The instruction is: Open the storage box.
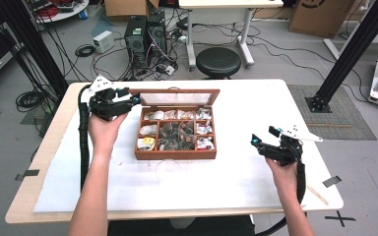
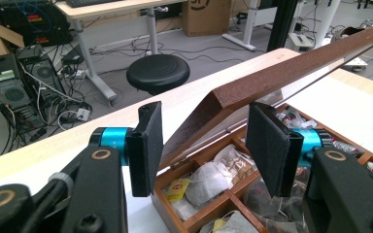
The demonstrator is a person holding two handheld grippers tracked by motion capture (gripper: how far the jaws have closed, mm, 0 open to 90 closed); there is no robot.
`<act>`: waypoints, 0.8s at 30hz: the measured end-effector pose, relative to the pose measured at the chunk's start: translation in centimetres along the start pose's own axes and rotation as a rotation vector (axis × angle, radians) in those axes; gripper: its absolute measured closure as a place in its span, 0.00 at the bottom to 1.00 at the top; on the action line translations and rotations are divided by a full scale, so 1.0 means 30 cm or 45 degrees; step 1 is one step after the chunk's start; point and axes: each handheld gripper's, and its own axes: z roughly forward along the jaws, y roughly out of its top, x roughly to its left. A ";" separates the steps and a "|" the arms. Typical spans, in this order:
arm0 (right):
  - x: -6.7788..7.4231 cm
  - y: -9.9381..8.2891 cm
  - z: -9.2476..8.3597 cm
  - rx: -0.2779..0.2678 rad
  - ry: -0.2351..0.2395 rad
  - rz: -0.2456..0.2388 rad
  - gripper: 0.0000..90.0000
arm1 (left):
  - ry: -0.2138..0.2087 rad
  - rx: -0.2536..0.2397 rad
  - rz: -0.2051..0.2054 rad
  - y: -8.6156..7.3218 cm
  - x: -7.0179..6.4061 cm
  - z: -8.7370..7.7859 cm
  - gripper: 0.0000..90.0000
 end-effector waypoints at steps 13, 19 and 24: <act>-0.005 0.001 0.006 -0.003 0.002 0.008 0.26 | -0.006 -0.013 -0.015 0.000 0.006 0.005 0.53; -0.001 0.000 0.003 0.000 0.005 0.000 0.26 | -0.005 -0.010 -0.020 0.001 0.005 0.005 0.53; -0.001 0.001 -0.001 -0.005 0.003 0.000 0.26 | -0.007 -0.009 -0.017 0.001 0.005 0.005 0.53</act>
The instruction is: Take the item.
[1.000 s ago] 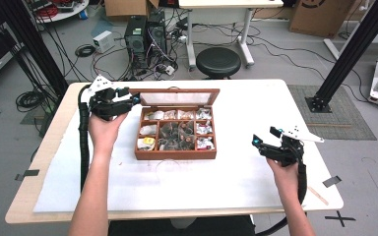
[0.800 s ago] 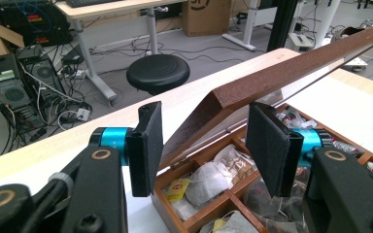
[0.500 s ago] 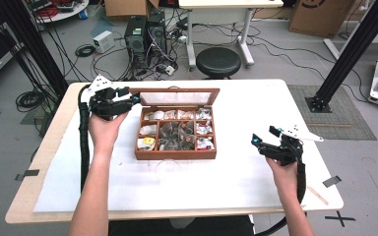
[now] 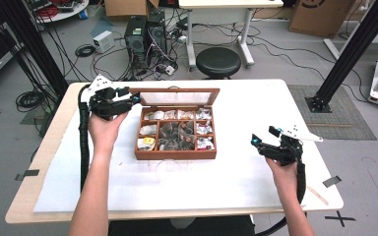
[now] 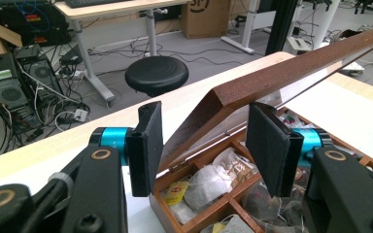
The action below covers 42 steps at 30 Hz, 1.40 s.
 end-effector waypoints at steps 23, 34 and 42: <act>0.081 0.042 0.060 0.040 0.143 -0.063 0.40 | -0.025 -0.013 -0.015 -0.010 0.006 0.007 0.53; 0.202 0.086 0.132 0.099 0.265 -0.172 0.51 | -0.026 -0.008 -0.012 -0.010 0.006 0.006 0.53; 0.302 0.108 0.211 0.149 0.341 -0.192 0.61 | -0.028 -0.010 -0.010 -0.011 0.006 0.006 0.53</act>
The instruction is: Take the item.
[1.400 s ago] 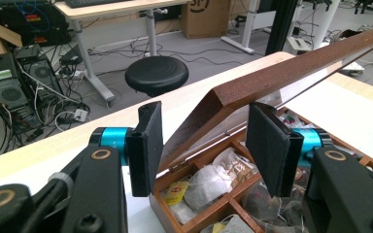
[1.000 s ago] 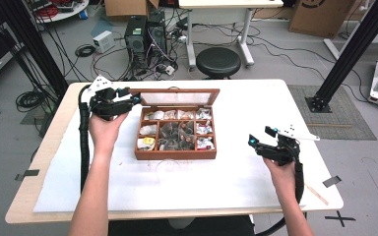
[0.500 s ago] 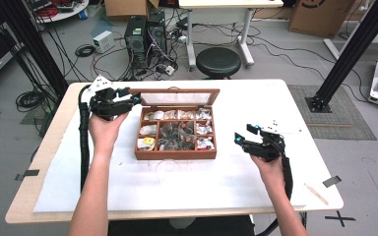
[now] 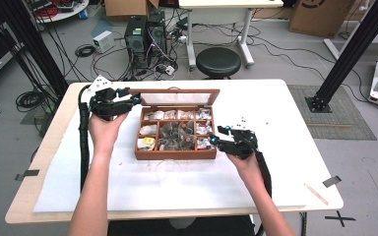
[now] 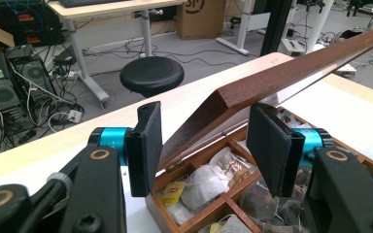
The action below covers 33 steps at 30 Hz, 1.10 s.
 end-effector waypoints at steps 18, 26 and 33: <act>0.048 0.040 0.160 0.119 0.132 0.135 0.75 | -0.010 0.000 0.002 -0.003 0.001 0.000 0.53; 0.048 0.036 0.196 0.161 0.151 0.191 0.81 | -0.011 0.003 0.010 -0.003 0.001 -0.001 0.53; 0.067 0.041 0.202 0.154 0.148 0.131 1.00 | -0.010 0.004 0.009 -0.003 0.001 -0.001 0.53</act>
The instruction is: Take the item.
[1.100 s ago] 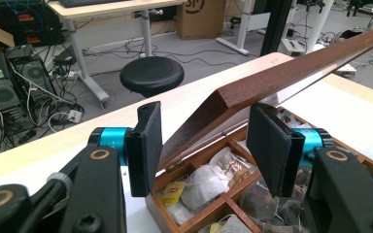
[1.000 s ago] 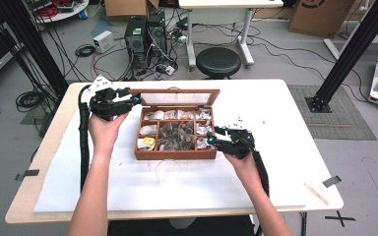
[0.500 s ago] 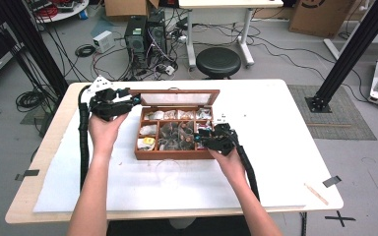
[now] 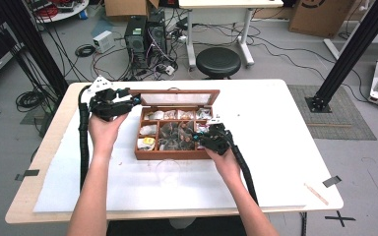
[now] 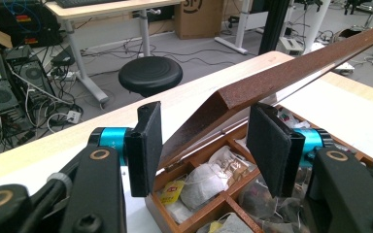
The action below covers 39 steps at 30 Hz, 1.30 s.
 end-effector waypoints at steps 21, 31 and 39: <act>0.068 0.040 -0.081 -0.135 0.026 -0.120 1.00 | 0.004 0.003 0.003 -0.001 -0.001 0.005 0.53; 0.104 0.060 -0.151 -0.208 0.064 -0.181 1.00 | 0.003 0.004 -0.003 -0.002 -0.001 0.006 0.53; 0.136 0.068 -0.200 -0.268 0.116 -0.216 1.00 | 0.008 0.003 -0.004 -0.001 -0.002 0.007 0.53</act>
